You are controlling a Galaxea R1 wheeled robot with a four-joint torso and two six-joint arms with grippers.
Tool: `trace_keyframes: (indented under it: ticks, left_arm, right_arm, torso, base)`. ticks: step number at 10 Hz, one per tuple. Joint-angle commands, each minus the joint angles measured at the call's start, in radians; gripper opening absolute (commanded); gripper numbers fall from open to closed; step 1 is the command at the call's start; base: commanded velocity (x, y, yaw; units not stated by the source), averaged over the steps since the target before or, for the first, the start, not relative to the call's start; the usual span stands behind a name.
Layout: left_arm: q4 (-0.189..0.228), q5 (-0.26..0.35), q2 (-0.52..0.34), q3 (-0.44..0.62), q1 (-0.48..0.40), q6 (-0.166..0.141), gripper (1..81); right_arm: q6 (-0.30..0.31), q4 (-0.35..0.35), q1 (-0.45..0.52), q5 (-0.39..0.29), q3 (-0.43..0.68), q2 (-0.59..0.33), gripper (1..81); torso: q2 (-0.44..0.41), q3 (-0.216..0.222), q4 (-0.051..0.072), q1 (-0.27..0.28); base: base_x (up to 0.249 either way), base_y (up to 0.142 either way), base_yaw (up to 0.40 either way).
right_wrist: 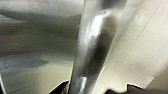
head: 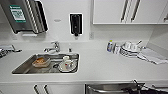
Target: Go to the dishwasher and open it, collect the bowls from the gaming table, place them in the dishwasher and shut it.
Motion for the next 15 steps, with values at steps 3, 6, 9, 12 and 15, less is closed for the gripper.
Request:
trace_keyframes:
  ticks: [3, 6, 9, 12, 15]
  left_arm:
    - [0.01, 0.012, -0.042, 0.01, -0.075, 0.002, 81.1]
    - [0.01, 0.012, -0.04, 0.01, -0.075, 0.002, 81.1]
    - [0.01, 0.012, -0.045, 0.01, -0.075, 0.002, 81.1]
    - [0.009, 0.012, -0.045, 0.01, -0.075, 0.002, 81.1]
    - [0.009, 0.012, -0.036, 0.012, -0.074, 0.002, 81.1]
  right_arm:
    - [-0.006, -0.04, 0.039, -0.153, 0.021, -0.047, 81.1]
    - [-0.006, -0.057, 0.005, -0.154, 0.006, -0.036, 81.1]
    - [-0.006, -0.078, -0.011, -0.164, 0.003, -0.058, 81.1]
    - [-0.007, -0.095, -0.039, -0.167, -0.002, -0.079, 81.1]
    - [-0.01, -0.095, -0.062, -0.162, -0.006, -0.079, 81.1]
  torso:
    - [0.0, 0.0, 0.0, 0.0]
    - [0.0, 0.0, 0.0, 0.0]
    - [0.0, 0.0, 0.0, 0.0]
    - [0.0, 0.0, 0.0, 0.0]
    - [0.0, 0.0, 0.0, 0.0]
  base:
    - [0.0, 0.0, 0.0]
    - [0.0, 0.0, 0.0]
    - [0.0, 0.0, 0.0]
    - [0.0, 0.0, 0.0]
    - [0.0, 0.0, 0.0]
